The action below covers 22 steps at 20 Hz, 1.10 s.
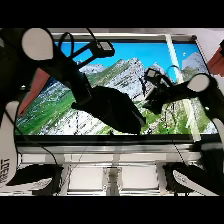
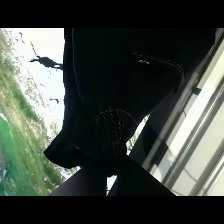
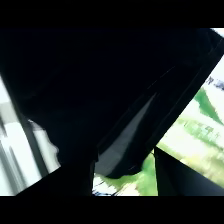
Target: Fold the clothes and pants, and hang the long-sleeved shirts on hangers.
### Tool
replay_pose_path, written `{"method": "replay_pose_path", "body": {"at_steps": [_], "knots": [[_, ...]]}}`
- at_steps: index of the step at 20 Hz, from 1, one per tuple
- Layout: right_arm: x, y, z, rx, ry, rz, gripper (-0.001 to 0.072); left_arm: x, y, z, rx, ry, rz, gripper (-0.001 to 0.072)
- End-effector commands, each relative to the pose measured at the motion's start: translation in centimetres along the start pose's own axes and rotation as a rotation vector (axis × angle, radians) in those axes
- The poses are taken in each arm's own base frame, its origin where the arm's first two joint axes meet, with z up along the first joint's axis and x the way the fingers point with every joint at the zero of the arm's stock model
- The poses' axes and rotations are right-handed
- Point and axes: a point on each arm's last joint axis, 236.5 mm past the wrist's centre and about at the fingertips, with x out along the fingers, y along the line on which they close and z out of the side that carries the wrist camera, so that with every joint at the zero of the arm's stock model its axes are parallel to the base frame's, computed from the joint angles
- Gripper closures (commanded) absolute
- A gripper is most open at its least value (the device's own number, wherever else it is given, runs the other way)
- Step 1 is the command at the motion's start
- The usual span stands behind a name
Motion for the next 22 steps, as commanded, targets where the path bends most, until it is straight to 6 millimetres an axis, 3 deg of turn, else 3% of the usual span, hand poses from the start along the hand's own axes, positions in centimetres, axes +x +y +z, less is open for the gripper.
{"method": "replay_pose_path", "body": {"at_steps": [1,3,5,8,12,13,18,22], "knots": [[5.7,-4.6,0.1,-0.227,-0.023,-0.064,0.025,-1.7,0.6,-1.0,0.001,-0.006,0.054,0.067],[8.7,-6.2,0.3,-0.294,-0.017,-0.083,0.0234,-2.1,0.7,-1.2,-0.003,-0.007,0.069,0.067],[11.5,-6.5,0.7,-0.373,-0.011,-0.043,0.0192,-1.8,0.6,-1.2,-0.001,-0.001,0.059,0.0669],[14.2,-7.3,3.7,-0.355,-0.078,-0.01,0.0128,-0.5,0.0,-1.7,0.001,0.031,0.027,0.0669],[16.2,-5.5,8.3,-0.401,-0.213,0.114,0.0104,0.0,0.2,-2.3,-0.003,0.058,0.03,0.0669],[16.7,-5.0,8.8,-0.42,-0.222,0.135,0.0104,-0.1,0.3,-2.3,-0.004,0.057,0.035,0.0669],[18.9,-2.1,8.8,-0.458,-0.22,0.235,0.011,-1.4,2.0,-3.6,0.009,0.082,0.131,0.0669],[20.0,-1.0,9.0,-0.478,-0.223,0.262,0.0111,-2.2,2.0,-3.8,0.008,0.067,0.144,0.0669]]}}
